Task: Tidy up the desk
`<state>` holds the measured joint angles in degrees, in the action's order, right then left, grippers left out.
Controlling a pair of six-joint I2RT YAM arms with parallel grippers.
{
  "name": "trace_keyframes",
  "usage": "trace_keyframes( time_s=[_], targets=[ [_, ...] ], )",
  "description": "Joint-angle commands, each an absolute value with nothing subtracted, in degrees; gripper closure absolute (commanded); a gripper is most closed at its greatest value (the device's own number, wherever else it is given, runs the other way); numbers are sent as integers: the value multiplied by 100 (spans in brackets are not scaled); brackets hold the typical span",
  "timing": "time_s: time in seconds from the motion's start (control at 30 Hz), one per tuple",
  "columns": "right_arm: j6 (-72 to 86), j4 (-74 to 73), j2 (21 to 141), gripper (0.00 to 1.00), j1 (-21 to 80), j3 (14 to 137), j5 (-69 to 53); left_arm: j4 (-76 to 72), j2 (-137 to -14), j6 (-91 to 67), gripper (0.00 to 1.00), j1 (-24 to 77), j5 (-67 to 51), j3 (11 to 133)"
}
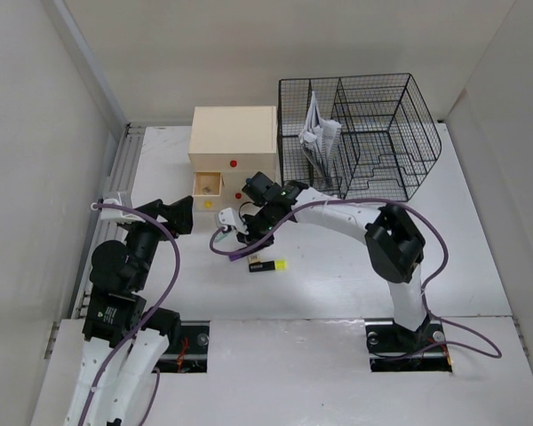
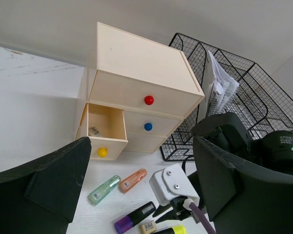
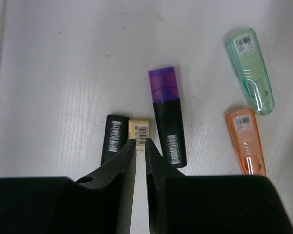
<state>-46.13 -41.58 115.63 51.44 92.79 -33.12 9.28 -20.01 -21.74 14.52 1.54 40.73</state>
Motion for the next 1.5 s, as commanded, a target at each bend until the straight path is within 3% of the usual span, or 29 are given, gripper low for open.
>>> trace_keyframes(
  time_s=[0.0,0.2,0.53,0.9,1.47],
  targets=[
    [-4632,-3876,11619,81,5124,9290,-2998,633,-1951,-2188,17,1433,70,4061],
    [-4904,-3885,11812,87,5124,9088,-2699,633,-1951,-2188,17,1433,70,4061],
    [-5062,-4122,11988,87,5124,9026,-2435,633,-1951,-2188,17,1433,70,4061],
    [-5238,-4649,12226,61,5124,9185,-2759,633,-1898,-2188,17,1433,70,4061],
    [-5221,-4790,12234,54,5353,9360,-3199,633,-1898,-2188,17,1433,70,4061]
  ],
)
